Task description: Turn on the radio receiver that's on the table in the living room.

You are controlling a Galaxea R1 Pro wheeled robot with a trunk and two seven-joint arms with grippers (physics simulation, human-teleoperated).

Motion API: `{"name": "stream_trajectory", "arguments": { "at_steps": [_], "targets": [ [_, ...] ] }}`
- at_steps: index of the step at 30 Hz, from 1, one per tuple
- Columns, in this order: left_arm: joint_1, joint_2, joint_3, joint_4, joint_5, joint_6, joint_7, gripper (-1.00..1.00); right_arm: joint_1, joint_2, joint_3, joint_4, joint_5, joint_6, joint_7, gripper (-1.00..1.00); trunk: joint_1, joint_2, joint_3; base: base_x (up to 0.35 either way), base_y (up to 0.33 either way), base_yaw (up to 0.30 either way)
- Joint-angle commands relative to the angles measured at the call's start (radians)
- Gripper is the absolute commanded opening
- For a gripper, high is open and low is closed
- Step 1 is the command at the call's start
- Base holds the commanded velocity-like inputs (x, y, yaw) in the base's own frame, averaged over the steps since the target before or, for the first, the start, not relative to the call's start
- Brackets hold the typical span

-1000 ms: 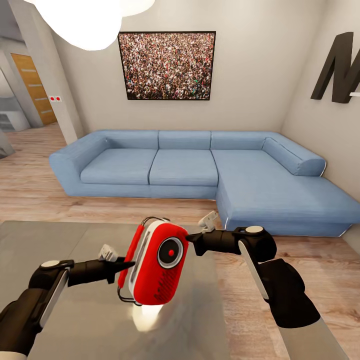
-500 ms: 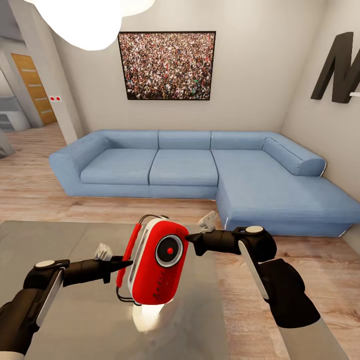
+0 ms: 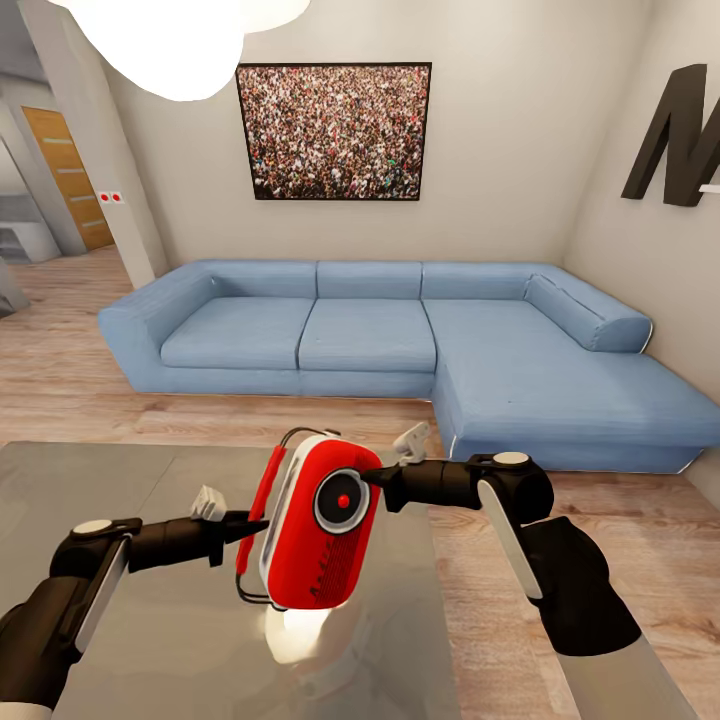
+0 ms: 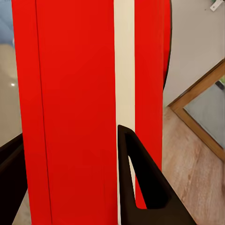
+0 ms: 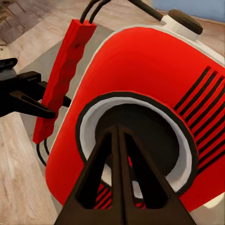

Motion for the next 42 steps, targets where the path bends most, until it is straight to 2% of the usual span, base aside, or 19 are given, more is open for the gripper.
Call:
{"name": "stream_trajectory", "arguments": {
  "at_steps": [1, 7, 9, 13, 20, 42],
  "targets": [
    [0.0, 0.0, 0.001, -0.003, 0.004, 0.002, -0.001, -1.0, 0.0, 0.0, 0.0, 0.0, -0.007, 0.0, 0.0, -1.0, 0.0, 0.0, 0.0, 0.0, 0.0, 0.0],
    [0.0, 0.0, 0.007, -0.032, 0.038, 0.004, -0.013, -1.0, 0.0, -0.009, 0.0, 0.0, -0.087, 0.003, 0.0, -1.0, 0.0, 0.0, 0.0, 0.0, 0.0, 0.0],
    [0.0, 0.0, 0.035, -0.033, 0.05, 0.005, -0.014, -1.0, 0.0, -0.011, -0.001, 0.0, -0.099, 0.004, 0.0, -1.0, 0.0, 0.0, 0.0, 0.0, 0.0, 0.0],
    [0.0, -0.001, 0.082, -0.041, 0.068, 0.015, -0.014, -1.0, 0.0, -0.011, -0.001, 0.0, -0.103, 0.005, 0.0, -1.0, 0.0, 0.0, 0.0, 0.0, 0.0, 0.0],
    [0.0, 0.001, 0.105, -0.067, 0.081, 0.022, -0.025, -1.0, 0.0, -0.011, 0.0, 0.0, -0.104, 0.005, 0.0, -1.0, 0.0, 0.0, 0.0, 0.0, 0.0, 0.0],
    [-0.001, 0.001, 0.104, -0.067, 0.086, 0.023, -0.031, -1.0, 0.0, -0.008, 0.002, 0.0, -0.104, 0.005, -0.001, -1.0, 0.0, 0.0, 0.0, 0.0, 0.0, 0.0]
  ]
}}
